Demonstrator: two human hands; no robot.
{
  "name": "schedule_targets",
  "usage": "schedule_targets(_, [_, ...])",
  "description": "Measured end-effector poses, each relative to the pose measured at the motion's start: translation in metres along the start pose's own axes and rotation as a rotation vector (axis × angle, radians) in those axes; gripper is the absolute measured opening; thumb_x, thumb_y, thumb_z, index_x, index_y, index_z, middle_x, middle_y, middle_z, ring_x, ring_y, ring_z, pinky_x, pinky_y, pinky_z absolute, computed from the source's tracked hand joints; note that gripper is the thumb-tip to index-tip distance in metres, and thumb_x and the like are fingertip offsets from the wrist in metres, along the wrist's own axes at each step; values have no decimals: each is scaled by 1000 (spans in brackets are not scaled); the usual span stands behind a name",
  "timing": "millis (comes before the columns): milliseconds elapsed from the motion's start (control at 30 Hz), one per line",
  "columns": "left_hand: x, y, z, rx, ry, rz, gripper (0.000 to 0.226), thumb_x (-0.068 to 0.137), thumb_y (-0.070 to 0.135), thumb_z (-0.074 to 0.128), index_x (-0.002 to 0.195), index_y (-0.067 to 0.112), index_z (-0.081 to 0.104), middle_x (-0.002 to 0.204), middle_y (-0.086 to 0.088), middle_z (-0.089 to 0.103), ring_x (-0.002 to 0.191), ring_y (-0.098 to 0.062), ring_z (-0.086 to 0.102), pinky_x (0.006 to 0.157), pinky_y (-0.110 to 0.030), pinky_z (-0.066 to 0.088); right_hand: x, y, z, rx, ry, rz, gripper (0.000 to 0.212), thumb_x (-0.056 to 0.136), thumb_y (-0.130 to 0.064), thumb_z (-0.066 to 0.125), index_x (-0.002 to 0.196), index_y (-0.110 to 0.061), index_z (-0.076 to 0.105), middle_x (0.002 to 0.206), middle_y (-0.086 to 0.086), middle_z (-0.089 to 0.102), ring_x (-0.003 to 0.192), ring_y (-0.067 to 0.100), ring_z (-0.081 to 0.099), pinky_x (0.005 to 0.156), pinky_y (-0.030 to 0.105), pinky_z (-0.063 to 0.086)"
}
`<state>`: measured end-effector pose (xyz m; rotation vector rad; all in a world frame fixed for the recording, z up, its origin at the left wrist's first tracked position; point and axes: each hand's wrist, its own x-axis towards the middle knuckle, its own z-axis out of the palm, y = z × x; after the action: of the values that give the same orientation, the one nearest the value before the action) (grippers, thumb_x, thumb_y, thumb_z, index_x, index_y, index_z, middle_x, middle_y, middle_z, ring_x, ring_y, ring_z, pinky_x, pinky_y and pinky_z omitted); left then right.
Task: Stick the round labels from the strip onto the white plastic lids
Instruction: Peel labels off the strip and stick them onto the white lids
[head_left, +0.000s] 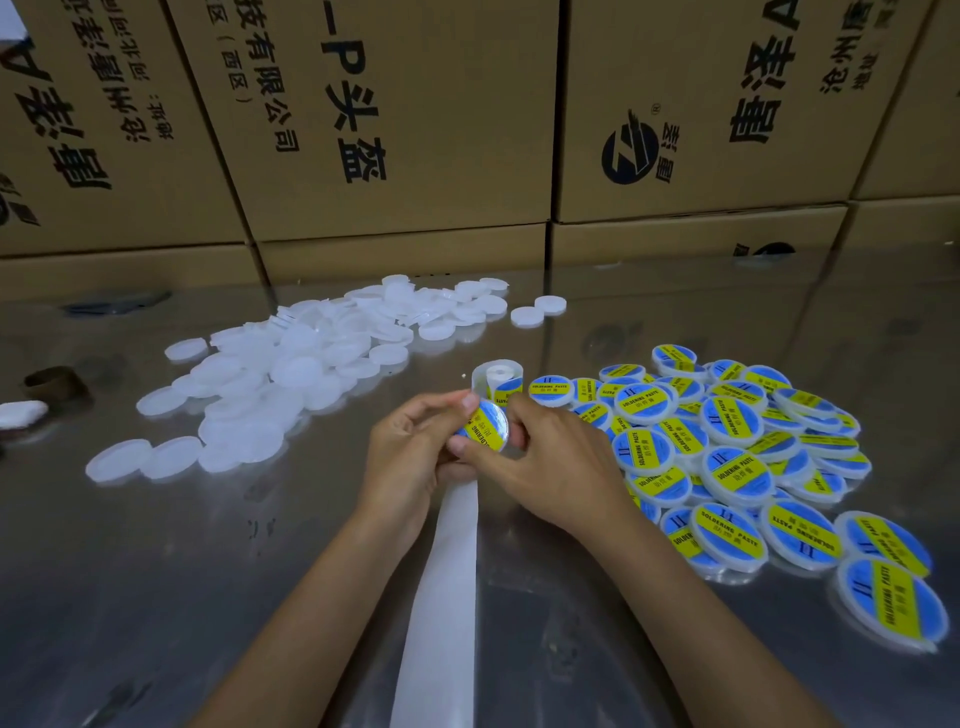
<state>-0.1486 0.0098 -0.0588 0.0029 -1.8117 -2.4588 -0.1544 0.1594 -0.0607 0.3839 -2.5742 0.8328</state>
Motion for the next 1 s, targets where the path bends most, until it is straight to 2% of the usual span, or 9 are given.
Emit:
schedule_targets(100, [0, 0, -1, 31, -61, 8, 21, 89, 31, 67, 102, 20, 79, 99, -15, 77, 86, -23, 76, 65, -31, 62, 1, 4, 0, 22, -4, 17, 60, 82, -76, 48, 61, -23, 30, 54, -6, 43, 54, 8, 42, 53, 33, 29])
schedule_targets(200, [2, 0, 0, 12, -144, 2, 26, 99, 15, 57, 121, 13, 70, 111, -12, 75, 100, -25, 74, 72, -29, 61, 4, 10, 2, 71, 41, 32, 57, 93, -64, 44, 58, -21, 31, 51, -3, 40, 54, 16, 42, 55, 33, 27])
schedule_targets(333, [2, -2, 4, -8, -278, 18, 47, 91, 1, 66, 134, 19, 60, 126, -8, 70, 114, -24, 68, 87, -31, 58, 10, 17, 7, 128, 104, 83, 52, 102, -48, 40, 58, -19, 37, 49, -3, 38, 61, 27, 45, 57, 33, 28])
schedule_targets(433, [0, -2, 7, 9, -298, 47, 66, 82, 4, 71, 141, 25, 51, 126, -10, 70, 115, -29, 67, 98, -37, 54, 16, 21, 6, 264, 183, 207, 54, 104, -40, 38, 54, -19, 38, 51, -3, 41, 63, 27, 45, 59, 36, 33])
schedule_targets(533, [0, 2, 7, -1, -219, 72, 53, 83, 2, 72, 131, 21, 59, 119, -9, 73, 109, -30, 70, 88, -32, 58, 21, 25, 0, 470, 262, 383, 54, 106, -36, 37, 60, -14, 53, 59, 1, 56, 66, 26, 53, 66, 37, 42])
schedule_targets(700, [7, 5, -5, 57, -48, 66, 26, 97, 0, 55, 117, 11, 67, 106, -11, 76, 82, -22, 72, 63, -24, 56, 26, 33, -13, 1030, 327, 717, 47, 107, -35, 35, 79, -8, 61, 49, -2, 53, 40, 9, 44, 39, 21, 37])
schedule_targets(800, [13, 3, -12, 36, 0, 26, 21, 97, 3, 55, 108, 12, 70, 99, -11, 77, 69, -17, 68, 55, -22, 50, 25, 33, -20, 1314, 335, 841, 38, 108, -26, 35, 89, -6, 62, 49, 0, 53, 42, 9, 42, 39, 19, 40])
schedule_targets(933, [21, -4, -21, 54, 101, 34, 19, 96, 2, 55, 102, 12, 70, 87, -8, 76, 59, -14, 63, 48, -21, 43, 23, 29, -21, 1391, 294, 874, 33, 106, -22, 38, 88, -7, 61, 53, 1, 54, 49, 12, 42, 40, 17, 42])
schedule_targets(1000, [26, -9, -27, 168, 178, 76, 21, 97, 1, 53, 101, 14, 70, 81, -4, 76, 57, -12, 61, 47, -20, 42, 23, 26, -20, 1370, 258, 857, 29, 105, -19, 39, 90, -6, 61, 55, 3, 53, 49, 12, 42, 40, 18, 42])
